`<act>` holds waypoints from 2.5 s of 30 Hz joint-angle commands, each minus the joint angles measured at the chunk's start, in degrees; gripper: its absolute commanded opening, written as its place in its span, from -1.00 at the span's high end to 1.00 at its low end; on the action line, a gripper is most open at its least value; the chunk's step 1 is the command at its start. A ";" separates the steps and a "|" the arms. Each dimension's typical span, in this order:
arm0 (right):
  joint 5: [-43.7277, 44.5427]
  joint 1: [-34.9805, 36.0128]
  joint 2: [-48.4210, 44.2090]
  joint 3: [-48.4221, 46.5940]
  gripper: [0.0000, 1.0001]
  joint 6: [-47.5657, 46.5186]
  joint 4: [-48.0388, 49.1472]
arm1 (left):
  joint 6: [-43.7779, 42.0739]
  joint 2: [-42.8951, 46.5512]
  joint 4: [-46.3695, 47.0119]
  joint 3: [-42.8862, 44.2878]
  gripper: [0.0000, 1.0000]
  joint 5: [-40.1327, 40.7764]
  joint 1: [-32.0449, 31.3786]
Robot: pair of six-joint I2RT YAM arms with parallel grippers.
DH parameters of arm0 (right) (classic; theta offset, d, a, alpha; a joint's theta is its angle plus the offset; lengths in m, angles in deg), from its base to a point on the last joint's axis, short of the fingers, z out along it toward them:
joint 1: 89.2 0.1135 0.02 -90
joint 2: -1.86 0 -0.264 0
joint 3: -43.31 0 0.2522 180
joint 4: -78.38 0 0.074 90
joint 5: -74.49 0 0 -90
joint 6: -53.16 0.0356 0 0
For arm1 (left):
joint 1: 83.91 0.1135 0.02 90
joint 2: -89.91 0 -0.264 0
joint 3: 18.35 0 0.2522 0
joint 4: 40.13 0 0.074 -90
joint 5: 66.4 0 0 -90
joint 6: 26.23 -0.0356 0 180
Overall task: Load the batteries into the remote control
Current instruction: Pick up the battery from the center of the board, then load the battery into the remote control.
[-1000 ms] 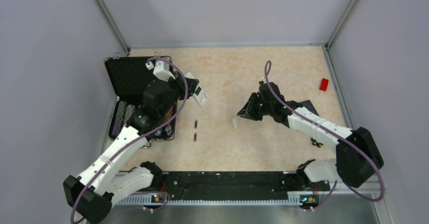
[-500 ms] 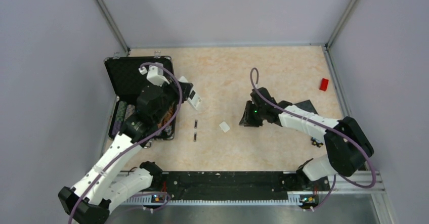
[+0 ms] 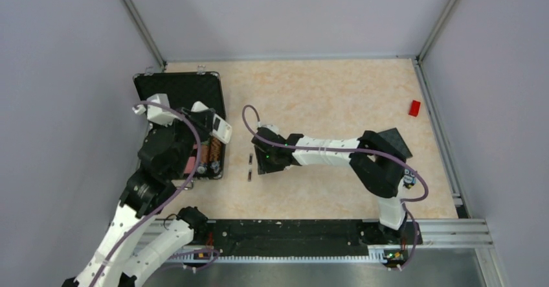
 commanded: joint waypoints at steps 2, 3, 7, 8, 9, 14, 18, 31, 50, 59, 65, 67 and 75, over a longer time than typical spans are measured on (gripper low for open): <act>5.87 3.62 6.61 -9.98 0.19 2.41 -4.94 | -3.16 5.87 -2.21 4.70 1.00 6.17 0.20; 6.38 4.11 7.96 -11.83 0.18 2.99 -6.26 | -3.34 6.55 -2.65 5.07 1.00 6.49 0.27; 10.14 6.15 11.02 -17.15 0.18 5.37 -9.59 | -3.69 8.94 -3.80 5.51 1.00 6.90 0.20; 10.93 6.51 11.60 -18.02 0.18 5.99 -10.36 | -3.72 9.25 -3.99 5.57 1.00 6.79 0.21; 11.96 6.85 12.32 -19.06 0.18 6.92 -11.45 | -3.73 9.65 -4.29 5.61 1.00 6.76 0.20; 15.73 7.95 17.95 -26.44 0.17 10.13 -19.67 | -4.16 11.03 -5.39 6.13 1.00 6.93 0.27; 18.04 9.10 22.44 -32.00 0.20 11.97 -24.75 | -4.17 11.86 -6.16 6.15 1.00 6.93 0.23; 22.16 10.67 24.98 -34.00 0.62 15.51 -36.46 | -4.37 13.34 -6.18 5.70 1.00 6.40 0.21; 23.61 1.20 -11.72 -2.07 1.00 13.42 -18.14 | -4.34 12.24 8.73 -0.69 1.00 -8.39 0.21; 23.96 -3.90 -32.10 1.87 1.00 10.33 -11.68 | 7.82 5.61 21.60 -4.93 1.00 -19.15 0.20; 25.05 -3.99 -39.99 0.31 1.00 9.05 -7.10 | 19.67 -0.04 38.60 -11.51 1.00 -24.05 0.22; 25.31 -3.97 -41.60 -0.42 1.00 8.70 -5.56 | 23.12 -1.73 43.56 -13.26 1.00 -24.37 0.22; 25.39 -3.96 -43.29 -3.69 1.00 6.15 -0.47 | 36.15 -9.69 59.67 -17.80 1.00 -25.08 0.26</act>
